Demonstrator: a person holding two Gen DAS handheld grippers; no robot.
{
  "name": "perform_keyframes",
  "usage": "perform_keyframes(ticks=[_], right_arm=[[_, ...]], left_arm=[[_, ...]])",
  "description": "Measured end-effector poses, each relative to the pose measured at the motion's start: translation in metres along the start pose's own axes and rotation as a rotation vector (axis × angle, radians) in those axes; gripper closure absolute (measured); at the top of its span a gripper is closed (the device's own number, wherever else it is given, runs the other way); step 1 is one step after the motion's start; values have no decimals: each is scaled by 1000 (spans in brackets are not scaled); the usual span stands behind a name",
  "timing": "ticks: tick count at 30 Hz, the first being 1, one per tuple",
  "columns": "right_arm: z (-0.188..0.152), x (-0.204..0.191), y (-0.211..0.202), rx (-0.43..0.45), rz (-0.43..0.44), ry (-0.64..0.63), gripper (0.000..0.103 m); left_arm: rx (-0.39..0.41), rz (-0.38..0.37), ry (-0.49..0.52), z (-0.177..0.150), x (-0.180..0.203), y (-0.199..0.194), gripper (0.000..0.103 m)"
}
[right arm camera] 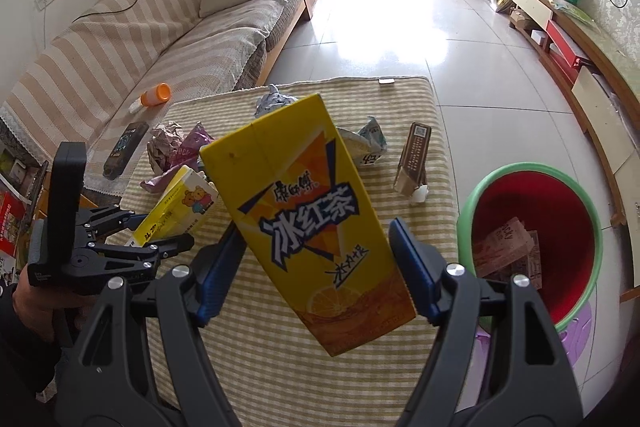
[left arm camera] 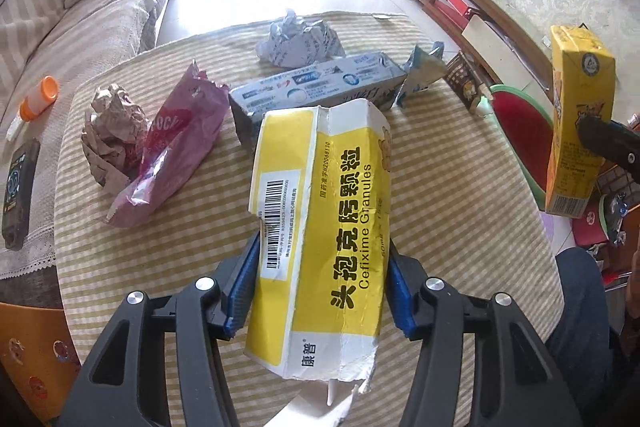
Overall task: Collect trash
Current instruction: 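Carry the iced tea carton with the right tool over the bucket while the left tool carries the medicine box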
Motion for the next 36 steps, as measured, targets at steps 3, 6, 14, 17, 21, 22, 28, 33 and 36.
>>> perform_keyframes(ticks=[3, 6, 14, 17, 21, 22, 28, 33, 36], right_arm=[[0, 9, -9, 16, -5, 13, 32], [2, 21, -17, 32, -12, 32, 32], [13, 81, -40, 84, -58, 113, 32], [19, 113, -49, 103, -83, 155, 32], [25, 156, -59, 130, -115, 217, 32], [26, 167, -60, 134, -120, 234, 32], [33, 219, -66, 158, -138, 320, 32], [36, 248, -69, 174, -135, 368, 32], [38, 266, -72, 184, -135, 395, 32]], left_arm=[[26, -15, 12, 14, 17, -8, 50], [50, -34, 33, 27, 36, -16, 50], [84, -107, 110, 71, 107, -13, 50], [91, -139, 144, 88, 140, -6, 50], [96, -184, 200, 106, 188, 4, 50], [97, -196, 210, 109, 200, 8, 50], [82, -252, 258, 124, 263, 34, 49], [73, -274, 286, 141, 304, 54, 49], [66, -281, 291, 149, 320, 68, 49]])
Point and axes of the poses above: each gripper's, at about its wrist camera, not at the fingertips, and y roughly the way its jaws point, x to its right, z to its top, the point moved 10 cm from there along y, roughly the way its jaws point, and after that the axes turned 12 degrees about -z, right-handed, at the moved point
